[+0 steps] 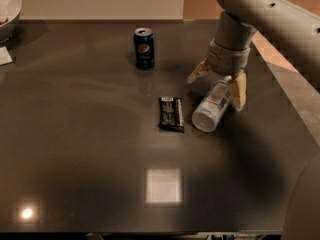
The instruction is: Move blue plastic bottle near pepsi can
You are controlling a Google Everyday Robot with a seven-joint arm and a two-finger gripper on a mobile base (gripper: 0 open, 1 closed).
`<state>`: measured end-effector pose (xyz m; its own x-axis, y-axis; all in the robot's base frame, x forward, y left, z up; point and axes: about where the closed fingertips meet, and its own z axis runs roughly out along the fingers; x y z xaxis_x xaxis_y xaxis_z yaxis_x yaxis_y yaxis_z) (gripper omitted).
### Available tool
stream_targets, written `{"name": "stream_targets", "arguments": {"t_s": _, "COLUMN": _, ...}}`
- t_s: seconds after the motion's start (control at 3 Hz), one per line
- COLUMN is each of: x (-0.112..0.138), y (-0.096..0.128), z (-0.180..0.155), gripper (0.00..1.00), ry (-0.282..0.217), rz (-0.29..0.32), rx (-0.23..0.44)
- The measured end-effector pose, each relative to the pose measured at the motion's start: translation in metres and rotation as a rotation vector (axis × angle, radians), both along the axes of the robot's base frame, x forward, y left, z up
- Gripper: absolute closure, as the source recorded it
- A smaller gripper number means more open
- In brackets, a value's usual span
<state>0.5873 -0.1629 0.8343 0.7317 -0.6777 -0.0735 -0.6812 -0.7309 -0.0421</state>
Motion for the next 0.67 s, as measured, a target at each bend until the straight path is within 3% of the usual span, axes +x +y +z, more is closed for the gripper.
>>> {"name": "stream_targets", "arguments": {"t_s": 0.67, "x": 0.0019, "y": -0.0043, "z": -0.0028, "gripper": 0.62, "ry": 0.007, "rz": 0.032, "rx": -0.048}}
